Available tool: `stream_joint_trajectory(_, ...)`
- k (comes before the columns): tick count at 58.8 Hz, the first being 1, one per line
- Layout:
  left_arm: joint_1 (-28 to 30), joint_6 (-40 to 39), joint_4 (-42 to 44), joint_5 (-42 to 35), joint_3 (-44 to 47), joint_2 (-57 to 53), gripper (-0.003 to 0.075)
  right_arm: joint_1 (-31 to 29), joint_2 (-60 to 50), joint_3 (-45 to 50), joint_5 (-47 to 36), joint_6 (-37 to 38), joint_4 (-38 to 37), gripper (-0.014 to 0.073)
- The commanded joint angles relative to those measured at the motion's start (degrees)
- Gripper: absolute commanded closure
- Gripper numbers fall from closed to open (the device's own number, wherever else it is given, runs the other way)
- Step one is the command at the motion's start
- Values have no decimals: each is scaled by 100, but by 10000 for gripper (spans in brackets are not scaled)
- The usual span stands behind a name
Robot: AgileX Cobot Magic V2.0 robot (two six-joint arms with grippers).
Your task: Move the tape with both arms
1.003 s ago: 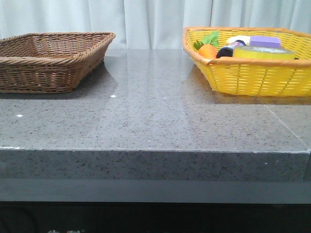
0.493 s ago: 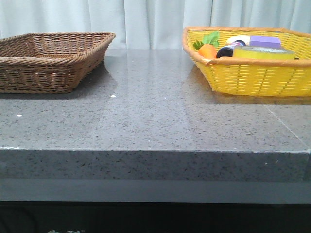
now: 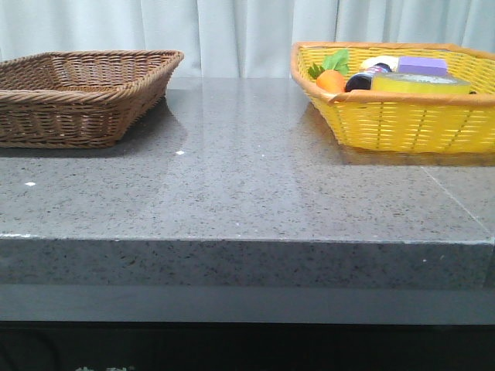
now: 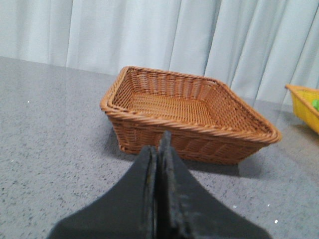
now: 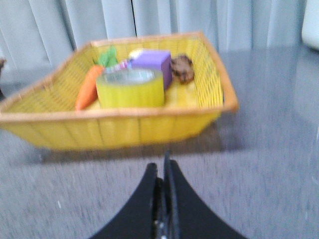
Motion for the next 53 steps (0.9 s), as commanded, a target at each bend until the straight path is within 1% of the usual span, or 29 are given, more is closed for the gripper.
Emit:
stream_joint_trajectory(1, 5, -61, -78, -519, -604, -28, 740, -20, -89, -757, -247, -19, 32, 683)
stream_joint_trajectory(5, 5, -61, 81, -169, -1058, 161, 740, -20, 116, -1270, 105, -19, 32, 682)
stream_joint_trajectory(11, 5, -61, 439, 811, -1889, 768, 740, -20, 665, -1948, 554, -19, 32, 682)
stream_joint_trajectory(15, 5, -61, 633, 1275, -2349, 1300, 740, -20, 1152, -2375, 831, -19, 32, 682)
stream_joint_trajectory(20, 5, -61, 644, 1387, -2731, 1931, 740, -20, 1752, -2759, 932, -19, 32, 682)
stream_joint_trajectory(24, 5, -61, 644, 1387, -2885, 2217, 740, -20, 2090, -2912, 944, -19, 32, 682)
stream_joint_trajectory(32, 5, -61, 644, 1165, -2955, 2423, 736, -20, 2307, -2999, 847, -19, 32, 678)
stream_joint_trajectory(35, 5, -61, 644, 1132, -2955, 2423, 706, -20, 2294, -2999, 833, -19, 32, 650)
stream_joint_trajectory(36, 5, -61, 644, 1132, -2955, 2423, 692, -20, 2294, -2999, 826, -19, 32, 624)
stream_joint_trajectory(39, 5, -61, 644, 1122, -2955, 2423, 611, -20, 2294, -2999, 820, -19, 32, 533)
stream_joint_trajectory(41, 5, -61, 644, 1122, -2955, 2423, 524, -20, 2294, -2999, 825, -19, 32, 426)
stream_joint_trajectory(42, 5, -61, 644, 1122, -2955, 2423, 489, -20, 2294, -2999, 825, -19, 32, 386)
stream_joint_trajectory(43, 5, -61, 644, 1133, -2955, 2423, 433, -20, 2294, -2999, 825, -19, 32, 325)
stream_joint_trajectory(44, 5, -61, 644, 1133, -2955, 2423, 392, -20, 2294, -2999, 825, -19, 32, 284)
stream_joint_trajectory(46, 5, -61, 644, 1144, -2955, 2423, 269, -20, 2294, -2999, 825, -19, 32, 170)
stream_joint_trajectory(47, 5, -61, 644, 1144, -2955, 2423, 230, -20, 2294, -2999, 825, -19, 32, 137)
stream_joint_trajectory(48, 5, -61, 644, 1144, -2955, 2423, 176, -20, 2294, -2999, 825, -19, 32, 91)
stream_joint_trajectory(50, 5, -61, 644, 1158, -2955, 2423, 100, -20, 2294, -2999, 819, -19, 32, 29)
stream_joint_trajectory(51, 5, -61, 644, 1169, -2955, 2423, 76, -20, 2294, -2999, 804, -19, 32, -10)
stream_joint_trajectory(53, 5, -61, 644, 1169, -2955, 2423, 29, -20, 2294, -2993, 757, -19, 32, -44)
